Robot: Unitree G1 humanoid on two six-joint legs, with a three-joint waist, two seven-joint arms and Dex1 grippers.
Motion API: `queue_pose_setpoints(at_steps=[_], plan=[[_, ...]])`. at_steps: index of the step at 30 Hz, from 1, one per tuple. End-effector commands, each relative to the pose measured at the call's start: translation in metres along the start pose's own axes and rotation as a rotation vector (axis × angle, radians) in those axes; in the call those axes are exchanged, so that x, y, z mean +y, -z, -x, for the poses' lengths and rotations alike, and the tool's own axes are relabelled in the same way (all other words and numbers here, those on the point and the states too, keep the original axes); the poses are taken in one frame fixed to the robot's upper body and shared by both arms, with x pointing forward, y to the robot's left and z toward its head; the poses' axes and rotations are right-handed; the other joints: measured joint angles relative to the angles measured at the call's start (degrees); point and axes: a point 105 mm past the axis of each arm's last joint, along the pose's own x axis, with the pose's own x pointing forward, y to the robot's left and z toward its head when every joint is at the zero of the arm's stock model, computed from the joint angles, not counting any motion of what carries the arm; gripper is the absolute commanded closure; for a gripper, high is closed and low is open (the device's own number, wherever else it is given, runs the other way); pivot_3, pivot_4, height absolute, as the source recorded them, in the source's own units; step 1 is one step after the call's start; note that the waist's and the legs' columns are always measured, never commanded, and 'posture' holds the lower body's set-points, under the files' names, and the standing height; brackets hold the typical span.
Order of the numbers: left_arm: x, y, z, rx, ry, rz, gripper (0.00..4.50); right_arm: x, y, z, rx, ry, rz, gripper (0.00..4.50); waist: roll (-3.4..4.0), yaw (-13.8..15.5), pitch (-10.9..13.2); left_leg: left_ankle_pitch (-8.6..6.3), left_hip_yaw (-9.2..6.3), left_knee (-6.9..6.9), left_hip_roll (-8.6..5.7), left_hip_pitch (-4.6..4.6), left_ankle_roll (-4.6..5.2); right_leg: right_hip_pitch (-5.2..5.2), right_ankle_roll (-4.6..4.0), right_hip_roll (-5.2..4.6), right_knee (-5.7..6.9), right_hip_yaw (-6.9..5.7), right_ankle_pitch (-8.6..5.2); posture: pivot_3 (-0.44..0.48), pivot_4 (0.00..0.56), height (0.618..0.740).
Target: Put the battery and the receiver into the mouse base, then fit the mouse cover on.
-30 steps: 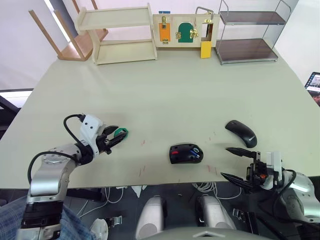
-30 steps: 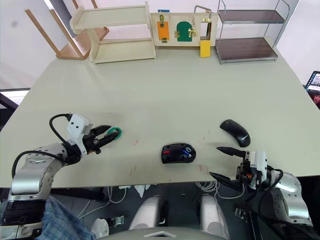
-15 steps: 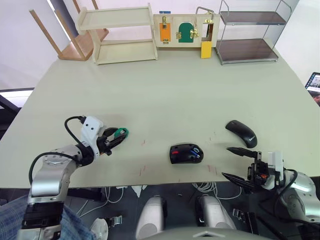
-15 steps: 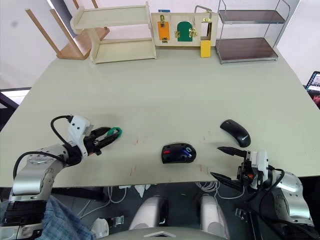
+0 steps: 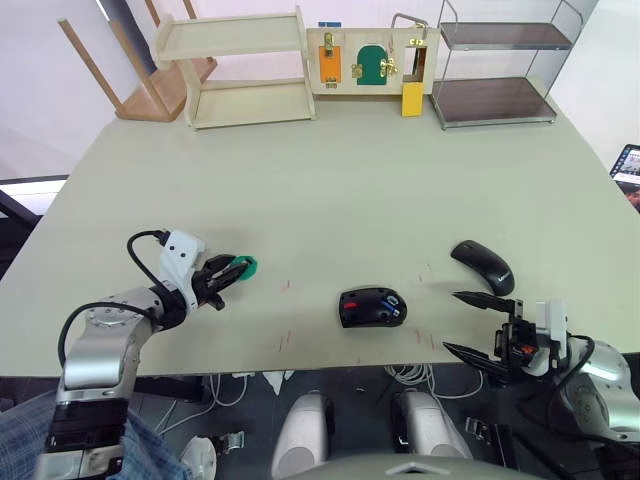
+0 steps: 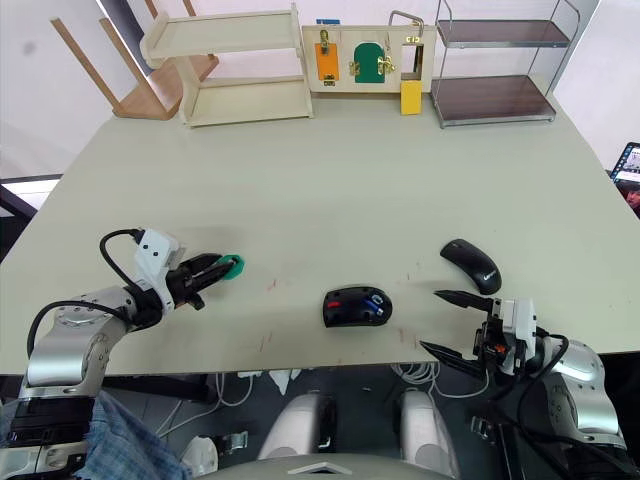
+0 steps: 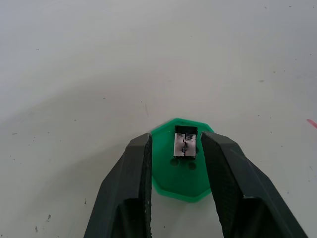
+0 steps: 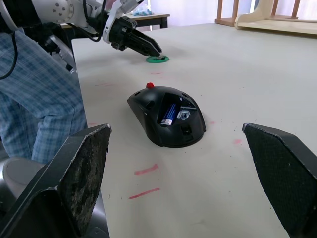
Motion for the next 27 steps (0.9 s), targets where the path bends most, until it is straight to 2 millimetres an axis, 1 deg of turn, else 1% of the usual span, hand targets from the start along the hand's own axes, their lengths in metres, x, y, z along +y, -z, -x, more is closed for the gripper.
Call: queue_pose_setpoints(at_steps=[1,13,27], plan=[[0.0037,-0.0070,0.0014,-0.016,-0.007,-0.032,2.97,-0.0019,-0.0052,0.0010,-0.022,-0.001,0.026,0.00,0.00,0.00,0.00,0.00,0.00,0.00,0.00,0.00,0.00,0.00,0.00,0.00,0.00,0.00,0.00,0.000,0.150,0.740],[-0.0012,-0.0002,-0.0010,0.018,0.023,-0.029,2.97,-0.0015,-0.0052,0.0002,-0.030,-0.007,0.030,0.00,0.00,0.01,0.00,0.00,0.00,0.00,0.00,0.00,0.00,0.00,0.01,0.00,0.00,0.00,0.00,0.000,0.150,0.740],[0.0023,0.0013,-0.0049,0.024,0.014,-0.018,2.97,0.0002,-0.0053,0.0009,-0.032,0.004,0.031,0.00,0.00,0.00,0.00,0.00,0.00,0.00,0.00,0.00,0.00,0.00,0.01,0.00,0.00,0.00,0.00,0.000,0.150,0.740]])
